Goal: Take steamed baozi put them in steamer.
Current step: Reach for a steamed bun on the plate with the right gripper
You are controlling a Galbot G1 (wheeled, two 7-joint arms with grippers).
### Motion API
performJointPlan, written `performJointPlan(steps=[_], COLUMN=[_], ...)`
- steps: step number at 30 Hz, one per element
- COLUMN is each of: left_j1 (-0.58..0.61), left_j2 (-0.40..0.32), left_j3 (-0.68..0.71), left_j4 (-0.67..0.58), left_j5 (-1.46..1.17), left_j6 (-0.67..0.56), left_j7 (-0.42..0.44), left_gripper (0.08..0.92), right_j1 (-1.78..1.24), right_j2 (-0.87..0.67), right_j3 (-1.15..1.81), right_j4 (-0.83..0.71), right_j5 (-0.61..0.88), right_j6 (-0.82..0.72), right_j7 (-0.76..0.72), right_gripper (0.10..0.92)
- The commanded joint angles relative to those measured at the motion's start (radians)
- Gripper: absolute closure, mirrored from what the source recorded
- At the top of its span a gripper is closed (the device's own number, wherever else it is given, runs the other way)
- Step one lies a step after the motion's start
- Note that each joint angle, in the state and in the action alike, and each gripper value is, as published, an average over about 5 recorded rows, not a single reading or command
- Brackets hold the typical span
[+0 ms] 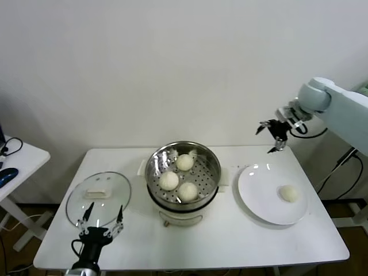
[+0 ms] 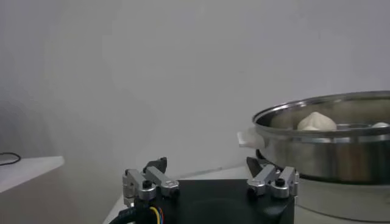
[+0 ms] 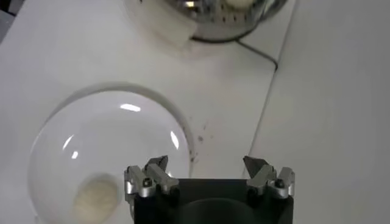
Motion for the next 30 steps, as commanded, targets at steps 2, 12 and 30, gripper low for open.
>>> performJointPlan(steps=[2,12,30], left_j1=[0.012,-0.006,-0.017], left_j2=[0.002,0.004,0.009], left_j3=[0.012,0.02,0.02], left_j4=[-0.018,-0.002,0.022], left_j5=[-0.015,-0.005,0.01], left_j6=[0.014,0.027,0.032], left_j7=[0.009,0.008,0.008], left_gripper=[0.177,0.177,0.177], right_j1=[-0.358,-0.446,-0.441], right_j2=[-0.092,-0.058,0.024], right_j3=[0.311,0.345,0.258], right_j4=[-0.141,-0.177,-0.256], right_j5=[-0.215,-0.276,-0.284], right_j6=[0.0,0.019,0.026], right_j7=[-0.002,-0.022,-0.014], right_gripper=[0.203,0.203,0.203])
